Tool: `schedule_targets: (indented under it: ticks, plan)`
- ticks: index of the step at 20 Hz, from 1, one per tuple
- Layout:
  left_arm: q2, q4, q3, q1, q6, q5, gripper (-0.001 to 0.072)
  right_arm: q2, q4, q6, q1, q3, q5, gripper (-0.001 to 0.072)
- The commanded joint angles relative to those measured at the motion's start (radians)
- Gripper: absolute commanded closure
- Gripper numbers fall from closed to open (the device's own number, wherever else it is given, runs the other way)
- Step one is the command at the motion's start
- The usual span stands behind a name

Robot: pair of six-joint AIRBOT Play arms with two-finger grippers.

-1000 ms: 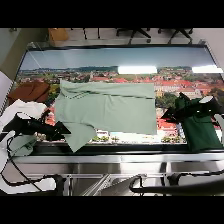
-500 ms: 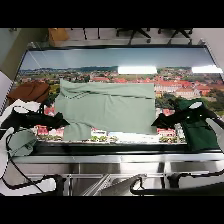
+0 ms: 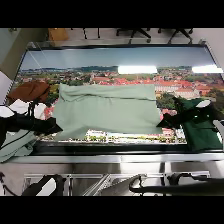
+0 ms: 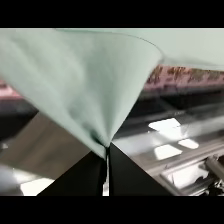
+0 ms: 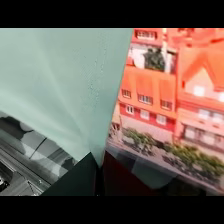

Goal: Fold the shirts.

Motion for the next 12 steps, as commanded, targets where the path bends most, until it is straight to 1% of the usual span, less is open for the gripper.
schedule_targets:
  ticks: [1, 3, 4, 5, 6, 7, 9, 10, 12]
  plan:
    - [0.175, 0.089, -0.087, -0.003, -0.064, -0.126, 0.0681, 0.095, -0.124, 0.085, -0.093, 0.001, 0.09, 0.0685]
    - [0.241, 0.086, -0.126, -0.003, -0.064, -0.092, 0.0682, 0.114, -0.121, 0.09, -0.112, 0.001, 0.066, 0.0685]
    - [0.256, 0.084, -0.132, -0.003, -0.064, -0.054, 0.0681, 0.113, -0.084, 0.08, -0.109, 0.001, 0.046, 0.0684]
    - [0.258, 0.07, -0.13, -0.003, -0.063, -0.012, 0.0682, 0.109, -0.015, 0.033, -0.105, 0.002, 0.023, 0.0684]
    - [0.245, 0.049, -0.117, -0.003, -0.054, 0.029, 0.0682, 0.1, 0.089, -0.036, -0.101, 0.004, -0.006, 0.0685]
    - [0.212, 0.021, -0.081, -0.003, -0.043, 0.061, 0.0681, 0.087, 0.186, -0.1, -0.096, 0.013, -0.037, 0.0685]
    - [0.116, -0.05, 0.035, -0.003, -0.025, 0.101, 0.0681, 0.043, 0.33, -0.185, -0.075, 0.065, -0.124, 0.0684]
    - [0.062, -0.075, 0.101, -0.003, -0.021, 0.106, 0.0681, 0.01, 0.357, -0.211, -0.055, 0.101, -0.161, 0.0684]
    - [-0.069, -0.091, 0.24, -0.01, -0.019, 0.105, 0.0681, -0.088, 0.36, -0.235, 0.001, 0.195, -0.198, 0.0684]
